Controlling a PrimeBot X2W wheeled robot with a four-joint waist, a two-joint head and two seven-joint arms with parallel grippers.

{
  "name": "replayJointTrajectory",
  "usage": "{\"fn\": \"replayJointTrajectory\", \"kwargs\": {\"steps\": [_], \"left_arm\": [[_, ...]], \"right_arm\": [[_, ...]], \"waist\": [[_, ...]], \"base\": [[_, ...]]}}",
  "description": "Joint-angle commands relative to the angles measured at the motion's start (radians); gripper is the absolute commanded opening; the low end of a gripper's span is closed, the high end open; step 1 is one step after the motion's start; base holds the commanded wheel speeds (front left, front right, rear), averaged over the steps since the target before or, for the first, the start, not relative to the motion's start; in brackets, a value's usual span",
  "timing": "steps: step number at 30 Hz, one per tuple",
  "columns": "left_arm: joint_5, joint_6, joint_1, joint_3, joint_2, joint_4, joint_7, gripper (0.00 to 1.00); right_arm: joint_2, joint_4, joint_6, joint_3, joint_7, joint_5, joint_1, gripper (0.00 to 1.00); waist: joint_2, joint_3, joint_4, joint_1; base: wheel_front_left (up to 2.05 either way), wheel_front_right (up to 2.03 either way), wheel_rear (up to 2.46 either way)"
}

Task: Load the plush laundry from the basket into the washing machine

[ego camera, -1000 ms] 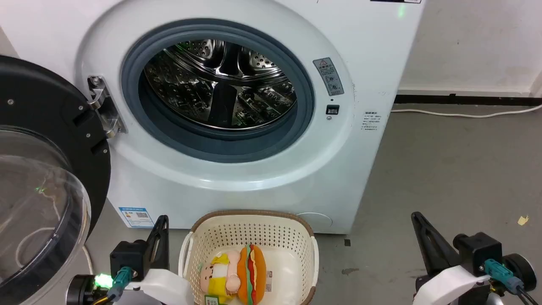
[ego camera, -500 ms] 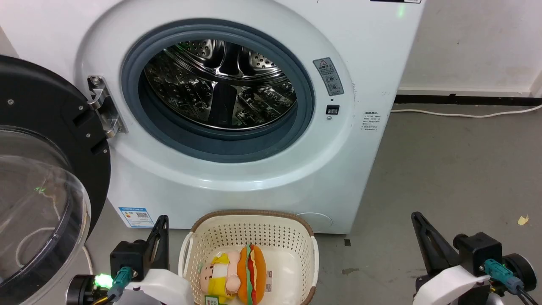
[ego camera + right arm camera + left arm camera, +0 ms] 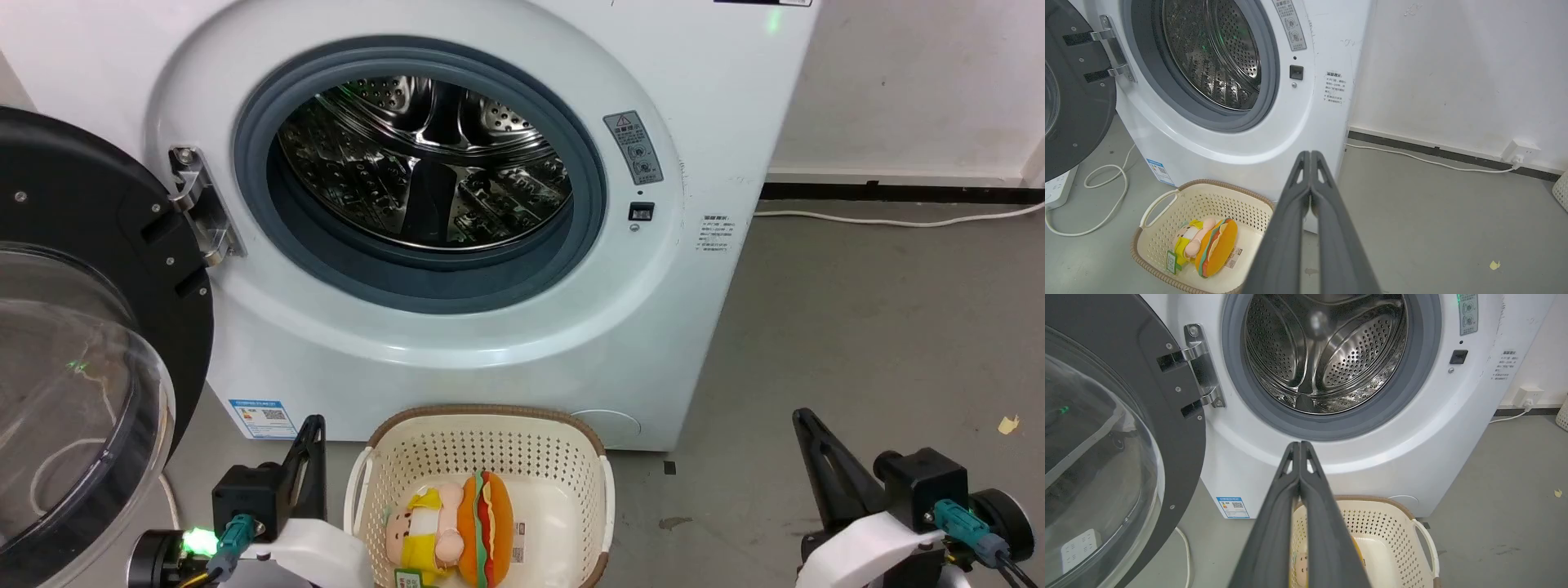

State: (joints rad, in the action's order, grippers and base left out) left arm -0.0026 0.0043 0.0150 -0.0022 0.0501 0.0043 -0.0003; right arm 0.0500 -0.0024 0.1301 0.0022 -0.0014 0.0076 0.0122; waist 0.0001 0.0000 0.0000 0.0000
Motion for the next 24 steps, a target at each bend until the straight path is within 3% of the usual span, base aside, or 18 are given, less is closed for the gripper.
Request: {"fn": "replayJointTrajectory", "kwargs": {"steps": [1, 24], "left_arm": [[0.0, 0.0, 0.0, 0.0, 0.0, 0.0, 0.0, 1.0], [-0.044, -0.019, -0.011, -0.017, 0.01, 0.037, -0.036, 1.0]], "right_arm": [[0.0, 0.0, 0.0, 0.0, 0.0, 0.0, 0.0, 1.0], [0.0, -0.01, 0.0, -0.016, -0.04, 0.051, 0.0, 1.0]], "waist": [[-0.0001, 0.0, 0.0, 0.0], [-0.0001, 0.055, -0.026, 0.0]], "base": [[0.0, 0.0, 0.0], [0.0, 0.0, 0.0]]}}
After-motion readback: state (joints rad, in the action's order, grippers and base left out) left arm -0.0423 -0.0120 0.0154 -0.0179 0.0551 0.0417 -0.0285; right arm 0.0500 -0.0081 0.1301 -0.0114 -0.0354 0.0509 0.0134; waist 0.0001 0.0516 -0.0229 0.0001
